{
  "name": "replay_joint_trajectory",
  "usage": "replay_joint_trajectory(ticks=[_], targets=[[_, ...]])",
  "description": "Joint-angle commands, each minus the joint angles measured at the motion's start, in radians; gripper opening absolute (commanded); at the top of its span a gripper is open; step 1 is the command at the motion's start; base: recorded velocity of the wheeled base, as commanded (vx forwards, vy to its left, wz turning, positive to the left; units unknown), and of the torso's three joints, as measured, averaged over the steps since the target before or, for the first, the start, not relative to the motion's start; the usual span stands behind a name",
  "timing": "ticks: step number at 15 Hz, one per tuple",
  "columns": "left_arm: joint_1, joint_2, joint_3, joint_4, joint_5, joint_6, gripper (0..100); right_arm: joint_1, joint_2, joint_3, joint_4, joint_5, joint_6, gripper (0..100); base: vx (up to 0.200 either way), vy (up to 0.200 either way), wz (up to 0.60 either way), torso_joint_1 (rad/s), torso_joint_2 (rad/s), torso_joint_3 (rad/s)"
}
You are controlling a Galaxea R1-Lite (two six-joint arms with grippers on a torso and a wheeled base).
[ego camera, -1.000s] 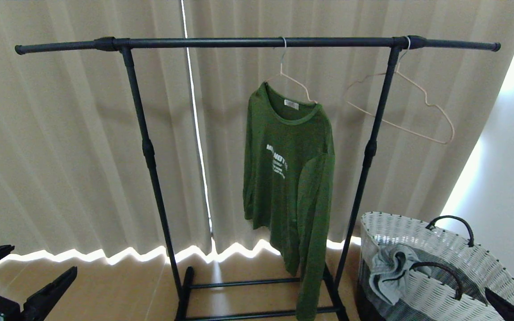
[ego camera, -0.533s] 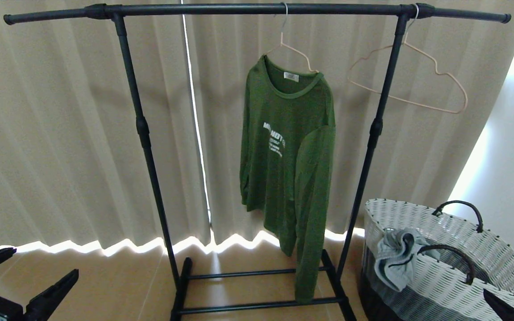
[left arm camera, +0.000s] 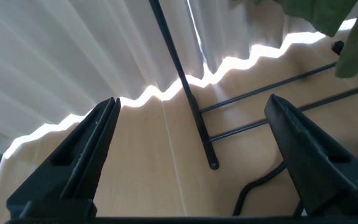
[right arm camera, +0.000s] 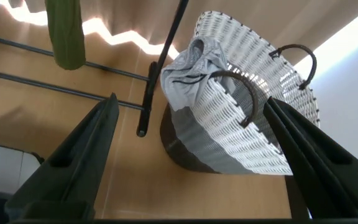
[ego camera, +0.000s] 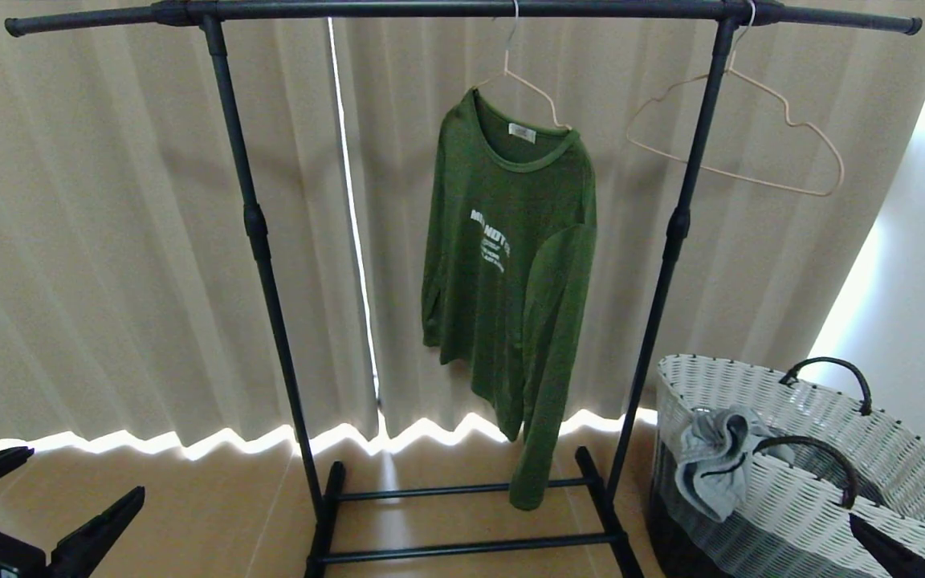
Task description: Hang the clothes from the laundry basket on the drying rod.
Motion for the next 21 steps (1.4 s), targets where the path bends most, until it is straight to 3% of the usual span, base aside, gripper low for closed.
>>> replay_joint_trajectory(ticks=[1, 9, 15, 21], targets=[[0.0, -0.002, 0.004, 0.0, 0.0, 0.001, 100, -0.001, 0.004, 0.002, -0.001, 0.0, -0.001, 100, 0.0, -0.2, 0.0, 0.002, 0.0, 0.002], [0.0, -0.001, 0.01, 0.0, 0.0, 0.003, 100, -0.001, 0.002, 0.002, 0.002, 0.0, -0.001, 100, 0.0, -0.2, 0.0, -0.001, 0.0, 0.002], [-0.002, 0.002, 0.008, 0.0, 0.0, 0.003, 100, -0.001, 0.005, 0.016, 0.005, 0.0, -0.001, 100, 0.0, 0.0, 0.0, 0.0, 0.0, 0.0], [-0.008, 0.001, 0.01, 0.0, 0.0, 0.003, 100, -0.001, 0.008, 0.016, 0.005, 0.002, -0.001, 100, 0.2, 0.0, 0.0, 0.001, 0.0, 0.001]])
